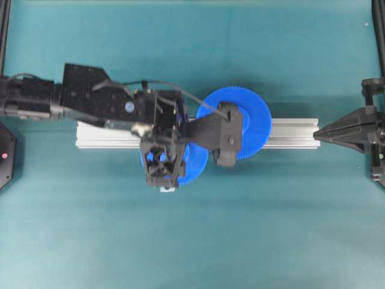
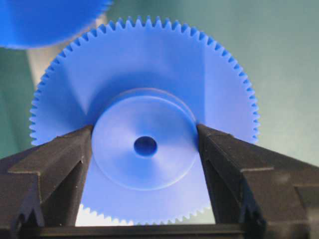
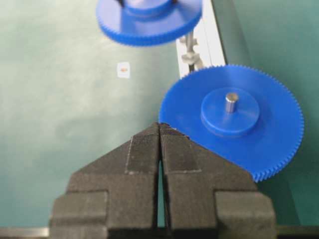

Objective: Insert the small gear onto the shaft.
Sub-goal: 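Lift the small blue gear and carry it toward the left shaft, then align the gear's hole with the left shaft beside the large gear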

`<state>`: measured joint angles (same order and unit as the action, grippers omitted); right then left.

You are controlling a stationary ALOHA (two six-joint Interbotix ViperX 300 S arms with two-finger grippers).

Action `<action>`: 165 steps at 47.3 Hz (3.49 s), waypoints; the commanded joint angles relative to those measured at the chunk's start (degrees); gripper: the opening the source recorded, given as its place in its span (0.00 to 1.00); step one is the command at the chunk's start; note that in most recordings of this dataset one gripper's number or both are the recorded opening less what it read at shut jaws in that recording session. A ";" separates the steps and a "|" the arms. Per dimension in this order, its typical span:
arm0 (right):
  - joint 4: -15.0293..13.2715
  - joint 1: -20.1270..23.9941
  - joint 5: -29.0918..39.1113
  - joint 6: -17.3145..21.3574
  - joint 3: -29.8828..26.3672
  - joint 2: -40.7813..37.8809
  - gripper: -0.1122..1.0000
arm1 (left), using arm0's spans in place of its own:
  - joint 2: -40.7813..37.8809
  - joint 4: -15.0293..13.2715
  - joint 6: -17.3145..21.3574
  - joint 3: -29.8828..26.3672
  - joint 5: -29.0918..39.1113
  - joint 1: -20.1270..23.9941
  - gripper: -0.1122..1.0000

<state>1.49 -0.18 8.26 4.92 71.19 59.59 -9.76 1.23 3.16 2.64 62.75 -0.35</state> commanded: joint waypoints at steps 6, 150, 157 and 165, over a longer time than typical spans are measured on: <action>0.09 -0.09 -0.09 0.62 -0.79 -0.18 0.10 | 2.99 0.26 1.49 -1.76 0.09 1.58 0.72; 0.09 -0.09 -0.09 0.62 -0.62 0.09 0.10 | -0.18 0.26 5.01 3.60 -2.55 7.91 0.72; 0.09 -0.09 -0.09 0.62 -0.53 0.09 0.10 | 0.00 0.26 5.01 3.69 -2.37 7.91 0.72; 0.09 -0.09 -0.09 0.62 -0.62 0.09 0.10 | 0.35 0.26 5.01 3.60 -2.37 7.91 0.72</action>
<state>1.49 -0.18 8.44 4.92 71.19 59.94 -11.07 1.14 8.09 7.73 60.29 6.33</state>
